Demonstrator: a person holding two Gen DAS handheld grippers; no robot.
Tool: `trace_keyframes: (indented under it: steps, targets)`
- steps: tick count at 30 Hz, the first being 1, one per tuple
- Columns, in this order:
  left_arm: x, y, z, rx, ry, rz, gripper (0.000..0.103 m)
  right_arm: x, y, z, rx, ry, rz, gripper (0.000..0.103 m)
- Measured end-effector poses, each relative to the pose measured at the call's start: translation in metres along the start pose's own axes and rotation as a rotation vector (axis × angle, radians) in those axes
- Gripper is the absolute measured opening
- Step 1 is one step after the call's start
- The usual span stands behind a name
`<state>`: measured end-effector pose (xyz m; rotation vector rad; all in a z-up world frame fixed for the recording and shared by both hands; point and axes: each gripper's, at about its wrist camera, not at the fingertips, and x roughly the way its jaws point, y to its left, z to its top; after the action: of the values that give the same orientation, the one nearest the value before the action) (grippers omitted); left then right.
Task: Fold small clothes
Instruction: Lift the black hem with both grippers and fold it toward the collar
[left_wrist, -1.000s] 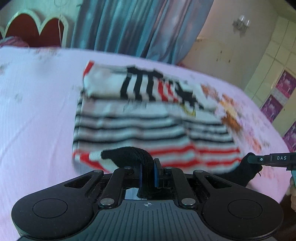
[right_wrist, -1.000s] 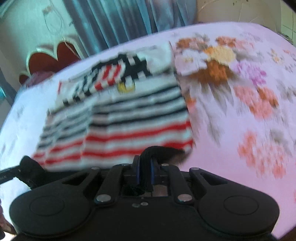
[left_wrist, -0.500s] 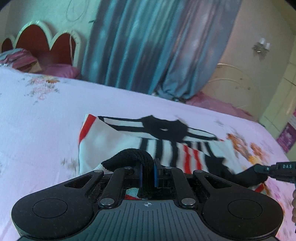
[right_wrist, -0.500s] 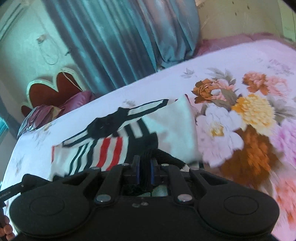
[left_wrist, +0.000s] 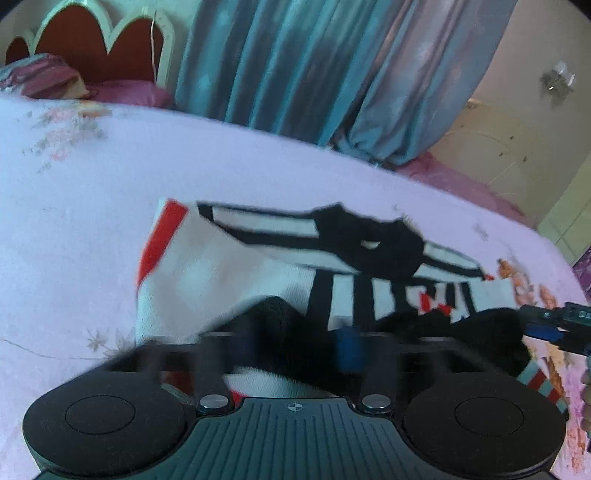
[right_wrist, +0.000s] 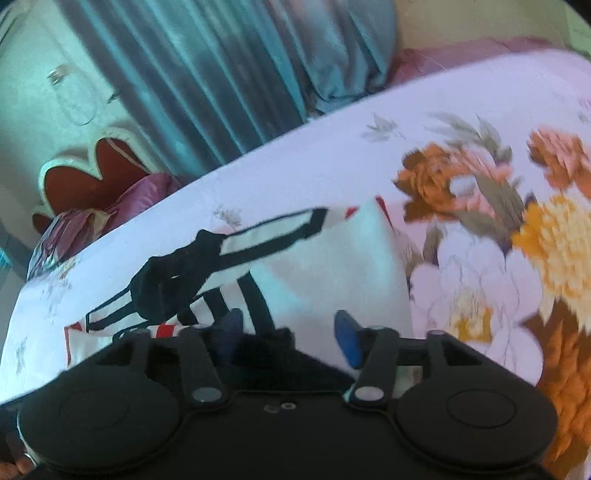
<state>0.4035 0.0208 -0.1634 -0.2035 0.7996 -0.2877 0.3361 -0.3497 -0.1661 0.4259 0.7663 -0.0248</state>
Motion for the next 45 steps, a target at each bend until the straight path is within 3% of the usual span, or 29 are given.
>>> trace_keyframes:
  steps: [1, 3, 9, 12, 14, 15, 17, 21, 22, 23, 27, 31, 33, 34, 37, 45]
  targets:
    - [-0.011, 0.000, 0.000, 0.024, -0.053, 0.022, 0.103, 0.001, -0.001, 0.002, -0.016, -0.001, 0.010, 0.057]
    - [-0.024, 0.000, 0.002, 0.074, -0.109, 0.019, 0.103, 0.003, -0.004, 0.004, -0.035, 0.009, 0.028, 0.059]
    - [0.001, 0.007, 0.009, 0.131, -0.030, 0.016, 0.102, 0.020, 0.000, 0.004, -0.116, 0.041, 0.060, 0.062]
    - [0.024, 0.004, 0.010, 0.156, 0.005, -0.003, 0.101, 0.029, 0.009, 0.002, -0.172, 0.061, 0.063, 0.053]
    - [0.037, 0.001, 0.005, 0.167, 0.042, -0.011, 0.076, 0.034, 0.012, 0.001, -0.198, 0.081, 0.071, 0.041]
    - [0.043, 0.001, 0.002, 0.160, 0.073, -0.022, 0.059, 0.036, 0.014, 0.000, -0.213, 0.090, 0.073, 0.040]
    - [0.044, -0.001, -0.004, 0.166, 0.073, -0.025, 0.056, 0.041, 0.018, -0.003, -0.253, 0.106, 0.064, 0.040]
    - [0.039, -0.005, -0.007, 0.191, 0.070, -0.031, 0.036, 0.044, 0.022, -0.007, -0.308, 0.133, 0.067, 0.043]
    - [0.038, -0.004, -0.007, 0.191, 0.069, -0.030, 0.032, 0.041, 0.021, -0.006, -0.303, 0.141, 0.085, 0.050]
    - [0.037, -0.002, -0.007, 0.191, 0.068, -0.031, 0.029, 0.037, 0.018, -0.005, -0.283, 0.142, 0.116, 0.060]
    - [0.036, 0.002, -0.008, 0.195, 0.067, -0.036, 0.027, 0.018, 0.010, -0.004, -0.288, 0.127, 0.200, 0.063]
    - [0.036, 0.000, -0.009, 0.185, 0.067, -0.042, 0.027, 0.027, 0.024, -0.015, -0.446, 0.164, 0.126, 0.063]
    - [0.033, -0.004, -0.011, 0.199, 0.059, -0.051, 0.024, 0.028, 0.028, -0.022, -0.485, 0.171, 0.134, 0.056]
    - [0.032, -0.006, -0.013, 0.216, 0.053, -0.043, 0.007, 0.028, 0.030, -0.024, -0.497, 0.165, 0.115, 0.044]
    - [0.027, -0.007, -0.013, 0.216, 0.024, -0.037, 0.004, 0.028, 0.024, -0.020, -0.461, 0.139, 0.090, 0.018]
    - [0.002, -0.009, -0.002, 0.184, -0.125, -0.022, 0.004, 0.010, 0.008, -0.003, -0.298, 0.055, 0.153, 0.009]
